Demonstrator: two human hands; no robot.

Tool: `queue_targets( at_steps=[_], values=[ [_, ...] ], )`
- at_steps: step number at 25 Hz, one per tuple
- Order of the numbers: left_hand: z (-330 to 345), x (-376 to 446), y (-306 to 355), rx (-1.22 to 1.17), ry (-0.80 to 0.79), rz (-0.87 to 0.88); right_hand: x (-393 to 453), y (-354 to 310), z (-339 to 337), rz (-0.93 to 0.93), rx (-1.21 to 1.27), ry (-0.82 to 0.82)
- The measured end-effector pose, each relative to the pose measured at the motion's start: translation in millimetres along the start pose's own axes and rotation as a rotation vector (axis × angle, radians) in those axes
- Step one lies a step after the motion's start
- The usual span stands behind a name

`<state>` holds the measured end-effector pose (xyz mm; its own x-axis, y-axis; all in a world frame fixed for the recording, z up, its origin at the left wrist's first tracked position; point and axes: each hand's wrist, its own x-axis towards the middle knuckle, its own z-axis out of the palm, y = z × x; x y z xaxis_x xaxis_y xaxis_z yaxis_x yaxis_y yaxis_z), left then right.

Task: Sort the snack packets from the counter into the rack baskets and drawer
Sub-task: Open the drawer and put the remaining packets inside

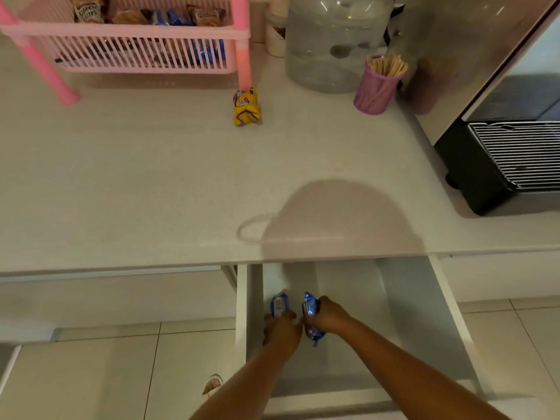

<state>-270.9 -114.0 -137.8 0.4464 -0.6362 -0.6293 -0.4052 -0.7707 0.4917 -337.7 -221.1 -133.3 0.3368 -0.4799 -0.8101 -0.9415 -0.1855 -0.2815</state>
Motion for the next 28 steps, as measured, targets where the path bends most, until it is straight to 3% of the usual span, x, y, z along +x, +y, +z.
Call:
queue_targets(
  at_steps=[2, 11, 16, 19, 22, 26, 28],
  values=[
    [6, 8, -5, 0.11, -0.004, -0.003, 18, 4, 10, 0.029, 0.051, -0.019],
    [19, 22, -8, 0.073, -0.069, -0.074, 38, 19, 31, 0.129, 0.029, 0.032],
    [12, 14, -6, 0.257, -0.135, 0.053, 29, 9, 25, 0.121, 0.039, 0.072],
    [-13, -3, 20, 0.064, 0.043, 0.053, 2, -6, 2, 0.048, 0.039, 0.11],
    [-45, -39, 34, -0.079, 0.187, 0.33, -35, -16, -31, -0.317, 0.025, 0.34],
    [-127, -67, 23, 0.084, 0.8, 0.806, -101, -49, -62, -0.705, 0.132, 0.337],
    [-180, -53, 21, 0.139, 0.923, 0.584, -113, -84, -79, -0.827, 0.111, 0.339]
  ],
)
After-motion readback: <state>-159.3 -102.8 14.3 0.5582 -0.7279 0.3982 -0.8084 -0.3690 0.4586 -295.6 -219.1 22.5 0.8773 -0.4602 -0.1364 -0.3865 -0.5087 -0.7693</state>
